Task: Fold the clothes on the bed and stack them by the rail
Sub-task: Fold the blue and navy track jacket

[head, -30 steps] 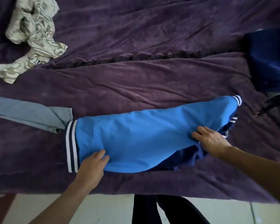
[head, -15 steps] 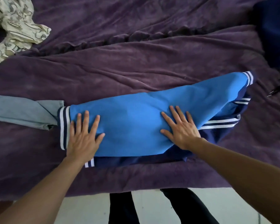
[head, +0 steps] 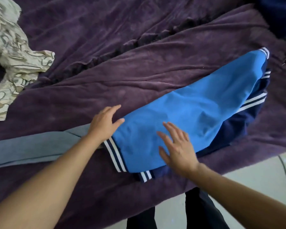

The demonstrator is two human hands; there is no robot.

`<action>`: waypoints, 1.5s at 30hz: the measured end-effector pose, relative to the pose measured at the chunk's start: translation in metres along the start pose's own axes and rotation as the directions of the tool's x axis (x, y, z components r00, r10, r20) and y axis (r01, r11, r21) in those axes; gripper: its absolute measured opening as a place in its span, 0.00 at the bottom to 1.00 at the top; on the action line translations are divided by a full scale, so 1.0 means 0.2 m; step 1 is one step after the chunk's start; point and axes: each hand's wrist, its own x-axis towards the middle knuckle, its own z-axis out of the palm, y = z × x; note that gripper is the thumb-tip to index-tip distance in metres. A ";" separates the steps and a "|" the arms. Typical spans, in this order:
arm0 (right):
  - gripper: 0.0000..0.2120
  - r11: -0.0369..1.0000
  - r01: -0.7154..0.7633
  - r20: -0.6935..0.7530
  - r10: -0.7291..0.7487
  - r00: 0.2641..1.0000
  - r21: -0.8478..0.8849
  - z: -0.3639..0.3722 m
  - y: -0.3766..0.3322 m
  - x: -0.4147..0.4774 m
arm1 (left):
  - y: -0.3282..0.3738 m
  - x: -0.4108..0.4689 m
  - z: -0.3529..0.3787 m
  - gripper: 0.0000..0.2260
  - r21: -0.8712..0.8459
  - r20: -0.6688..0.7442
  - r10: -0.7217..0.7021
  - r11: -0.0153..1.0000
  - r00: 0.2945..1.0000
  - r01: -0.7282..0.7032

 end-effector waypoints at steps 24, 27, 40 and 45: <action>0.15 0.172 -0.631 0.449 0.566 0.692 0.756 -0.48 0.34 -0.08 | 0.88 0.32 -0.31 0.14 -0.460 0.516 0.028 0.852 0.856 0.249; 0.11 0.042 -0.708 0.476 0.713 0.516 0.705 -0.54 0.71 -0.04 | 1.10 0.42 -0.16 0.07 -0.536 0.304 0.065 0.837 0.950 0.114; 0.33 0.903 -0.423 -0.017 0.423 0.906 -0.071 -0.30 1.10 -0.08 | 1.06 0.51 0.51 0.45 -0.192 0.094 -0.303 0.929 0.948 0.316; 0.37 0.915 -0.403 0.376 0.379 0.845 -0.018 -0.13 1.22 -0.06 | 1.03 0.51 0.58 0.46 -0.419 0.056 -0.423 0.812 0.905 0.406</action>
